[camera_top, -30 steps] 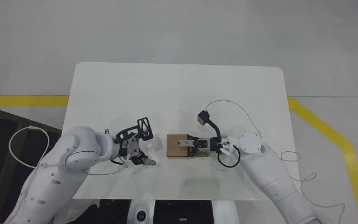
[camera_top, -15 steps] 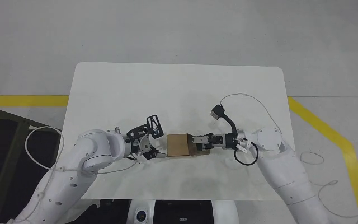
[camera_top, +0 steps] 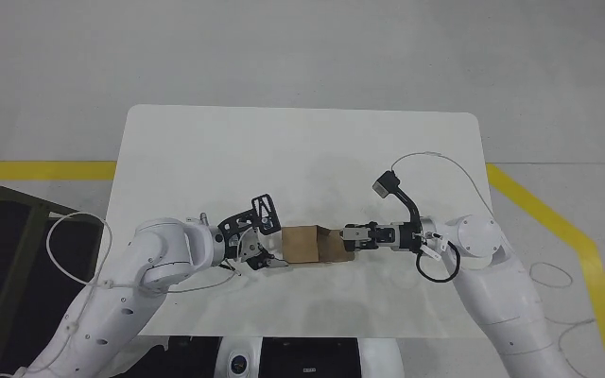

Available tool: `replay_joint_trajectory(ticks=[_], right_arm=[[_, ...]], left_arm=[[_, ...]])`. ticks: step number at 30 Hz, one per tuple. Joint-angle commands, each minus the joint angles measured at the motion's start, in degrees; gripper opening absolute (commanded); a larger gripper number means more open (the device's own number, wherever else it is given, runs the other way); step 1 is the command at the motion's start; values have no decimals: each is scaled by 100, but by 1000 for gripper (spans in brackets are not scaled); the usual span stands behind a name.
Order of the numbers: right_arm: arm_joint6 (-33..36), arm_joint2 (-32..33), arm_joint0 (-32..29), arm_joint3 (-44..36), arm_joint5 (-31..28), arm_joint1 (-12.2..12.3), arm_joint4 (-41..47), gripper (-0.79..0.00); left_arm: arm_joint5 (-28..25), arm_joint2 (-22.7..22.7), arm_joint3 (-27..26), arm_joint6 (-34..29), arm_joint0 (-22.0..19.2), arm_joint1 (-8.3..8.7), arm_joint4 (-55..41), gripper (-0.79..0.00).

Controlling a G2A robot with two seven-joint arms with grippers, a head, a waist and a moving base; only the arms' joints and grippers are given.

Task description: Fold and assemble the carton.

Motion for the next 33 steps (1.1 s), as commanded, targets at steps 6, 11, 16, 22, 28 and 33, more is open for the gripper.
replay_joint_trajectory(ticks=[6, 11, 16, 22, 28, 33], right_arm=[[2, -1, 1, 0, -1, 0, 0, 0], [2, -1, 1, 0, -1, 0, 0, 0], [2, -1, 1, 0, -1, 0, 0, 0], [2, -1, 1, 0, -1, 0, 0, 0], [2, -1, 1, 0, -1, 0, 0, 0], [2, -1, 1, 0, -1, 0, 0, 0]], left_arm=[[185, -64, -66, 262, 17, -8, 196, 0], [168, -129, 7, 1147, 205, -14, 751, 0], [-198, -226, 218, 2583, 504, 8, 1696, 0], [-304, -150, 590, 4088, 839, 10, 2647, 0], [-180, -41, 930, 4824, 959, -31, 2817, 0], [-72, 155, 1140, 5120, 903, -98, 2856, 0]])
